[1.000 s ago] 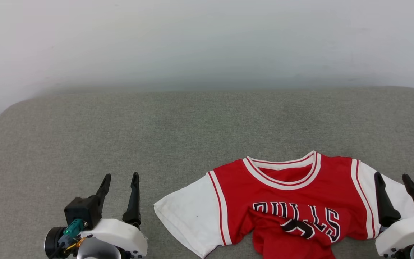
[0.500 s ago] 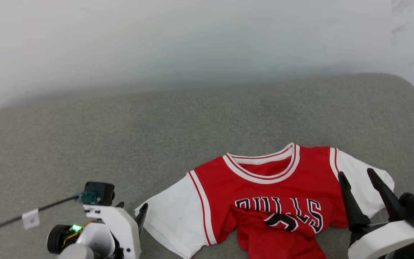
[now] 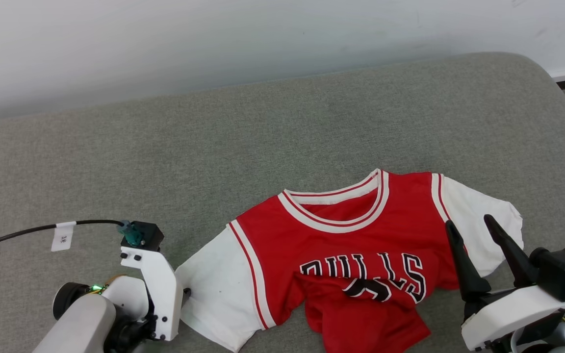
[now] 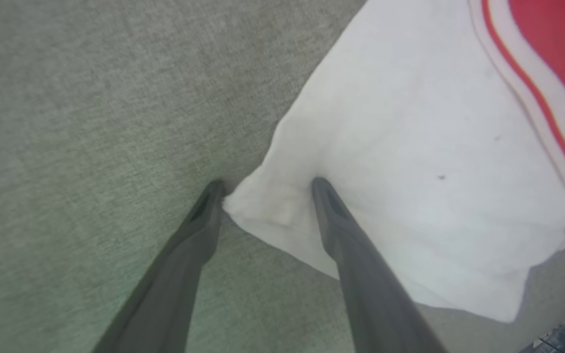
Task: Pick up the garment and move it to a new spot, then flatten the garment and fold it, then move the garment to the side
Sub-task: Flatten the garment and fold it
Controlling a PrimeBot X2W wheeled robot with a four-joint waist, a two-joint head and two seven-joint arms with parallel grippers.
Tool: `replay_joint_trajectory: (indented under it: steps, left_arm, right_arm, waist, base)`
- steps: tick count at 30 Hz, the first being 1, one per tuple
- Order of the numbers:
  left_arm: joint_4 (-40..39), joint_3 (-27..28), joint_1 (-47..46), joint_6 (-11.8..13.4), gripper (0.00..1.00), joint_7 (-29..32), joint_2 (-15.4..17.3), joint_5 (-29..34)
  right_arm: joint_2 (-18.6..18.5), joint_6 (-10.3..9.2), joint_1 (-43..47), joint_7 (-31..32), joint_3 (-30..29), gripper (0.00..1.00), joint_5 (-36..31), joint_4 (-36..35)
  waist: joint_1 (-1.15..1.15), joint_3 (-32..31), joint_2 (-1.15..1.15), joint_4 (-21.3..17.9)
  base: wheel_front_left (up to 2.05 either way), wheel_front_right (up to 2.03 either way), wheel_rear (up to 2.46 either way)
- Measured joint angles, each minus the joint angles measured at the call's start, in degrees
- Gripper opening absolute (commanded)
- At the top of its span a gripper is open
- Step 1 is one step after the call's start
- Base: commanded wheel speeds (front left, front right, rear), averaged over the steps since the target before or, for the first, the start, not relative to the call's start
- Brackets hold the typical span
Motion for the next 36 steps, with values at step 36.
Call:
replay_joint_trajectory:
  steps: [36]
  left_arm:
    - [-22.06,2.53,-0.23,8.84,0.00,-17.06,-2.98,7.32]
  right_arm:
    - [-15.25,0.00,-24.43,44.80,-19.34,1.00,15.02,32.22]
  waist:
    - [0.01,9.14,0.00,9.67]
  base:
    - [0.00,0.00,0.00]
